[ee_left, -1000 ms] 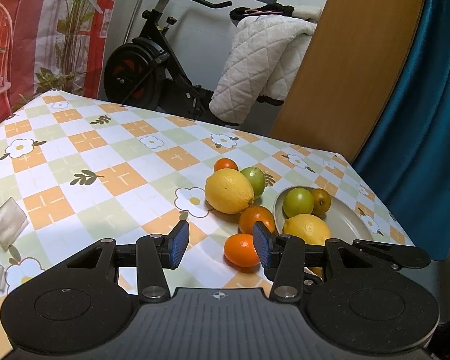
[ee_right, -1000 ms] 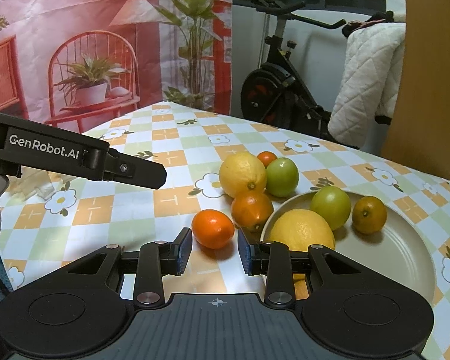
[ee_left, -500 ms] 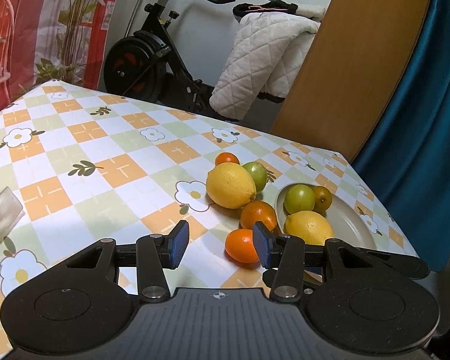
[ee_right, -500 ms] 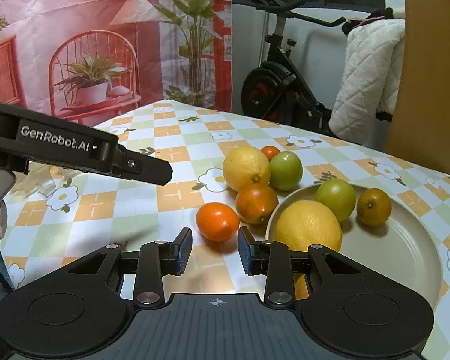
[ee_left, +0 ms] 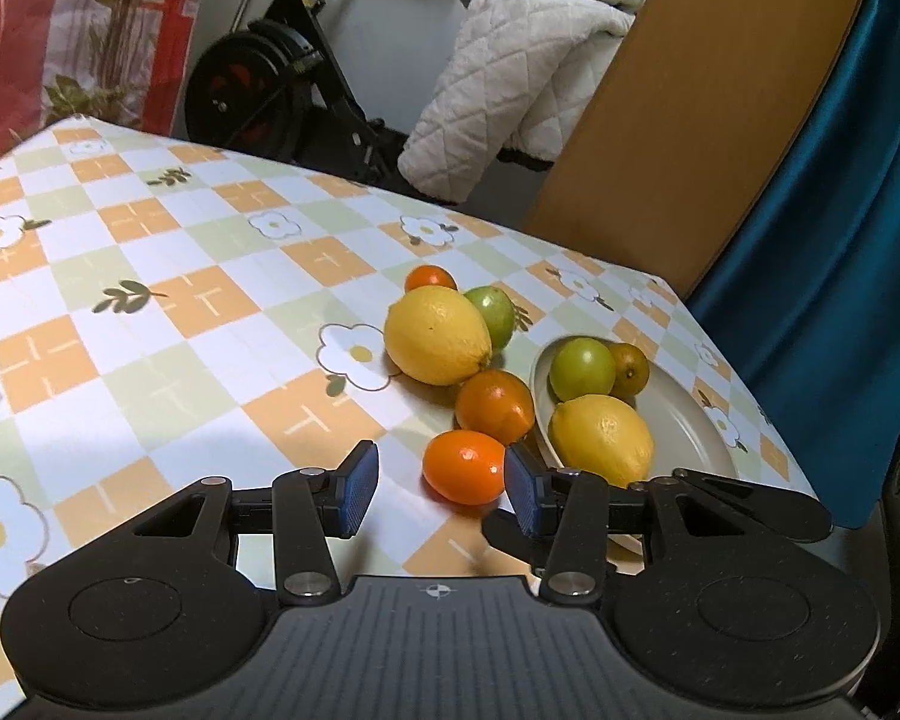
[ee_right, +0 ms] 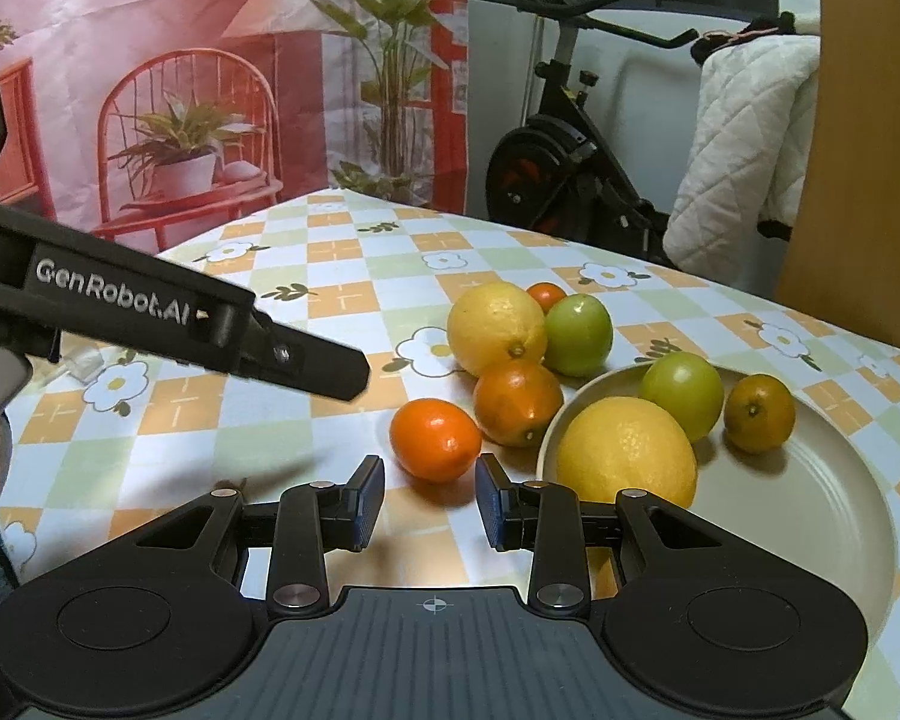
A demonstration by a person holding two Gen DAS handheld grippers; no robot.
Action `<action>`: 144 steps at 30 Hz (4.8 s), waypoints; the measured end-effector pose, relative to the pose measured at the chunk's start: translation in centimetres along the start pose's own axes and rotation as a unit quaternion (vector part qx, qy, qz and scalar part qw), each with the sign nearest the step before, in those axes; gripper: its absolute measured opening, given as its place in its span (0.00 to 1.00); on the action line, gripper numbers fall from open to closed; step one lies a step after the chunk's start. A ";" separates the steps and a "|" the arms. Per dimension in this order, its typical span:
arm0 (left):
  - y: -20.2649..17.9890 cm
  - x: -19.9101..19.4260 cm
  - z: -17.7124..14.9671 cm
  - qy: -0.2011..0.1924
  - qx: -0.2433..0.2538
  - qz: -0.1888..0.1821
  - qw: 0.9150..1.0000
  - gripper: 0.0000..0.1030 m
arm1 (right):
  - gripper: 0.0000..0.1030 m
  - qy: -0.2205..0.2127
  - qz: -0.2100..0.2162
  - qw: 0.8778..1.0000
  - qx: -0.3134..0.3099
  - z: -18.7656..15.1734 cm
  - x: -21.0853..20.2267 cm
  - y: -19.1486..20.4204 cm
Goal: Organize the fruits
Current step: 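Move both grippers toward the small orange beside the plate, then close the left gripper around the small orange, then carry the small orange onto the plate and open the left gripper, then move both grippers back to the large orange beside the lemon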
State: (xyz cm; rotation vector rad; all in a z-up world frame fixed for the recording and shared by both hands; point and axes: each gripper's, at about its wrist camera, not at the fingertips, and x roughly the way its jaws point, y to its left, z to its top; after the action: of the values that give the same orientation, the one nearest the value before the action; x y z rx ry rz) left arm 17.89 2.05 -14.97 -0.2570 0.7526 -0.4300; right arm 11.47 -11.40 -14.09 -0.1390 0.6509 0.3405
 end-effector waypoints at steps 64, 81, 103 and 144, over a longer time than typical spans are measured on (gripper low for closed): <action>-3.7 2.2 1.0 0.003 0.049 -0.040 0.998 0.44 | 0.29 -0.046 -0.003 0.999 0.020 0.7 -0.9 -1.3; -12.1 7.0 2.3 0.042 0.121 -0.082 0.988 0.44 | 0.29 -0.081 -0.069 0.987 0.119 -1.4 -4.7 -9.9; -15.4 14.6 3.2 0.094 0.118 -0.082 0.985 0.44 | 0.29 -0.064 -0.108 0.976 0.176 -4.0 -0.9 -17.7; -11.0 8.0 4.3 -0.008 0.074 -0.054 0.996 0.45 | 0.33 -0.120 -0.127 0.973 0.153 -4.7 -2.8 -16.0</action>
State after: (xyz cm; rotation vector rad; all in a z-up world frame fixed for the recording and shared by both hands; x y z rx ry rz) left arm 23.00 -11.03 -12.67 -0.1615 0.6899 -0.5829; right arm 12.37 -28.20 -15.79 0.1122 0.4326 0.0069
